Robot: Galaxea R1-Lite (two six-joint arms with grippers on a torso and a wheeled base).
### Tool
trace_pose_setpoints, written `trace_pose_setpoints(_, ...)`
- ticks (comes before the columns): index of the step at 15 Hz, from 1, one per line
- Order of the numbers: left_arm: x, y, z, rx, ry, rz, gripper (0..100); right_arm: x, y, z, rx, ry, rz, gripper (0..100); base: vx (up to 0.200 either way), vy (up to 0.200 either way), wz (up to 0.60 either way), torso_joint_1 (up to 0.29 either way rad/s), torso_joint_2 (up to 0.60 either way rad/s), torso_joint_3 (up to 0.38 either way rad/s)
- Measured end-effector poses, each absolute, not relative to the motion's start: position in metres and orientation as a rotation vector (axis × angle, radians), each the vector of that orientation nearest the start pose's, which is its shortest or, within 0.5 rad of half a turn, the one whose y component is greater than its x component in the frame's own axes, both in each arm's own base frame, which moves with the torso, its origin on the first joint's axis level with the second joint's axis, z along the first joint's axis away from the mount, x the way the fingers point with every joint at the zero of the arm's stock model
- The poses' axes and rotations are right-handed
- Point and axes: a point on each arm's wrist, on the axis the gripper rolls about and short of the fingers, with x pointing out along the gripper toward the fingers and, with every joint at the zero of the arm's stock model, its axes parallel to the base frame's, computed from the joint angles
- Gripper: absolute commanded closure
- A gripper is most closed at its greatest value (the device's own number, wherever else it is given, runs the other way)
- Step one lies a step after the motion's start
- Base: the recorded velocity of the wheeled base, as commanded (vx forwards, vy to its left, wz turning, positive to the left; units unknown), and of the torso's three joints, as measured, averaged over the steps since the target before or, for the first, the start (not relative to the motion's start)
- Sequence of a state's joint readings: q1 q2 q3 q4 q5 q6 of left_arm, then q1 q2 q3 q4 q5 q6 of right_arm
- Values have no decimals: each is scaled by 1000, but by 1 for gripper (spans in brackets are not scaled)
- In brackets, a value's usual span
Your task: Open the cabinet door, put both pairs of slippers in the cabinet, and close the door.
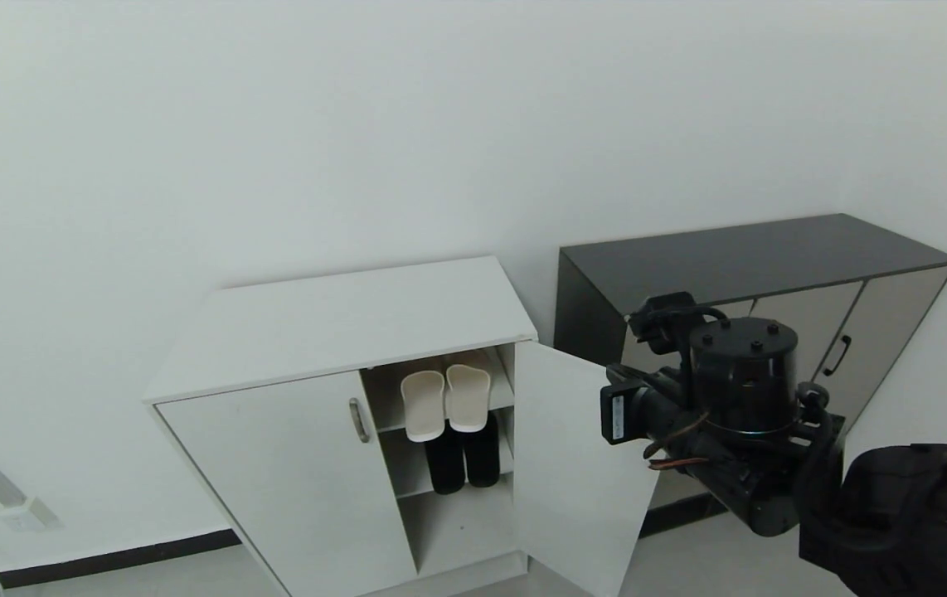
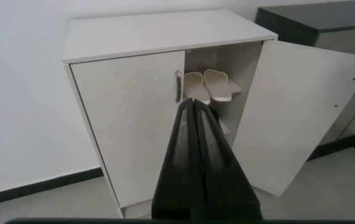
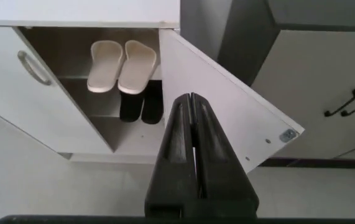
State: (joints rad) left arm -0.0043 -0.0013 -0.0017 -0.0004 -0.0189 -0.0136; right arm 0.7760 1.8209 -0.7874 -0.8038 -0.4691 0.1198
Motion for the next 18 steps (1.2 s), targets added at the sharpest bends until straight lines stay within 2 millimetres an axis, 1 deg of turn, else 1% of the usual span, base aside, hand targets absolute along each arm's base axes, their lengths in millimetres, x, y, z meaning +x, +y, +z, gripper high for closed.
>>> trace_pose_setpoints(2,-23,0,76,-14,-3,-21,100,242,219,155,-19,211,285,100,-200,0,0,-2,5,0)
trace_pose_setpoints(4,-23,0,76,-15,-3,-21,100,246,220,157,-15,207,280,100,0,0,0,0,0,0)
trace_pose_setpoints(7,-23,0,76,-15,-4,-21,100,264,214,164,-8,205,234,100,0,0,0,0,0,0)
trace_pose_setpoints(9,-23,0,76,-15,-3,-22,100,282,207,170,-21,240,192,100,0,0,0,0,0,0)
trace_pose_setpoints(12,-23,0,76,-17,-4,-22,100,319,191,185,-6,265,123,100,0,0,0,0,0,0)
trace_pose_setpoints(15,-23,0,76,-17,-4,-20,100,352,180,179,9,275,93,100,0,0,0,0,0,0)
trace_pose_setpoints(18,-23,0,76,-17,-4,-19,100,374,174,164,9,296,76,100,0,0,0,0,0,0)
